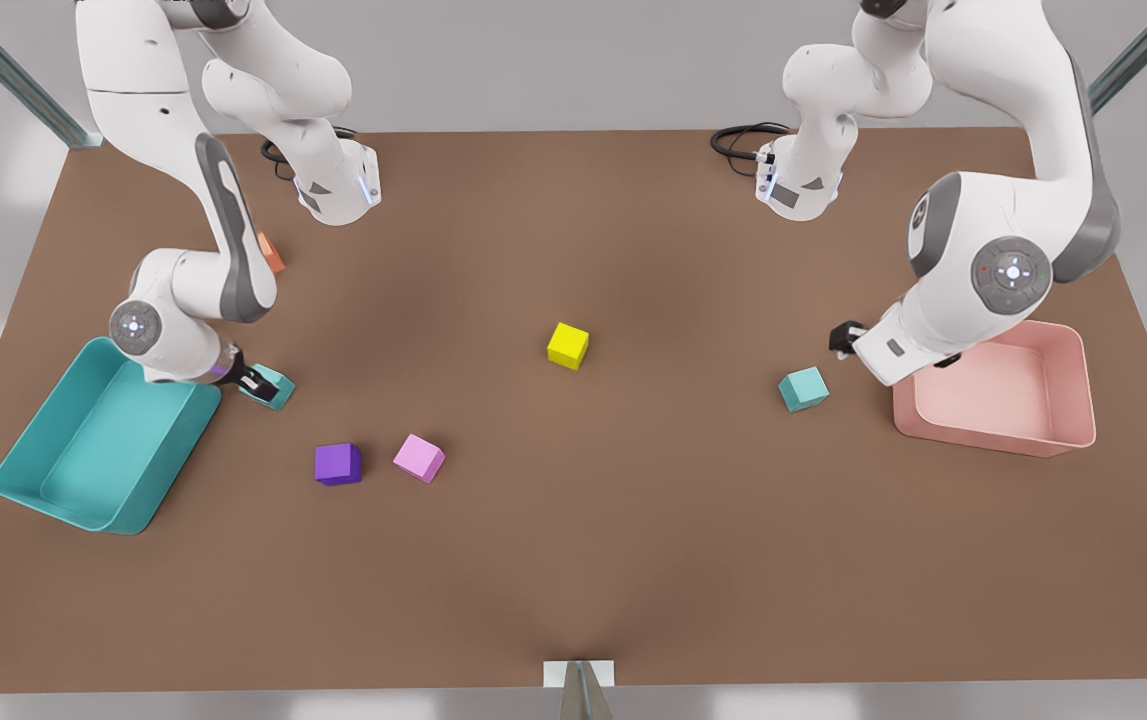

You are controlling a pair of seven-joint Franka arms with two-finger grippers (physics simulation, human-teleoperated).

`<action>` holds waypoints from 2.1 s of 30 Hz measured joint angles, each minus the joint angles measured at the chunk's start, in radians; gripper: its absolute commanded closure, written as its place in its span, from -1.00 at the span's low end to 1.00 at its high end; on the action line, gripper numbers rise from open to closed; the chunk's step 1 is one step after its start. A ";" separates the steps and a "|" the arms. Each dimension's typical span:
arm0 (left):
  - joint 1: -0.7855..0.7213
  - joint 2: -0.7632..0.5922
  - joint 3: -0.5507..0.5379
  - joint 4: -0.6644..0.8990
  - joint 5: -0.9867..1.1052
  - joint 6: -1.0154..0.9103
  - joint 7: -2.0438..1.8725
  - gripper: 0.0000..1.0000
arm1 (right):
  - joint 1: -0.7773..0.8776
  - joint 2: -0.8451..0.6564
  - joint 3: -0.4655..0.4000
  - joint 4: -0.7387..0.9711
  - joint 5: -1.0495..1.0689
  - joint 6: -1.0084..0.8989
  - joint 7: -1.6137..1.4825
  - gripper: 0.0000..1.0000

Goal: Stack the two blue cubes on top of each other

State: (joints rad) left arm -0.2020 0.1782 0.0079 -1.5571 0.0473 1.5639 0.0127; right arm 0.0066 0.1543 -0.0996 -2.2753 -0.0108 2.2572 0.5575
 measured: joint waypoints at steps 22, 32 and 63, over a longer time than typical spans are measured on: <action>0.005 0.036 -0.002 -0.003 0.000 -0.005 -0.002 -1.00 | -0.053 0.129 0.009 -0.022 0.014 0.091 -0.100 -1.00; 0.007 0.050 -0.002 -0.002 0.000 -0.003 -0.002 -1.00 | -0.053 0.171 0.011 -0.024 0.015 0.109 -0.132 -1.00; 0.057 0.033 0.002 -0.341 -0.095 0.168 -0.091 -1.00 | 0.175 0.095 0.284 0.327 0.119 -0.163 -0.116 -0.25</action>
State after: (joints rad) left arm -0.1448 0.2109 0.0101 -1.8979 -0.0475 1.7321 -0.0778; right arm 0.1811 0.2495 0.1840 -1.9487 0.1078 2.0938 0.4419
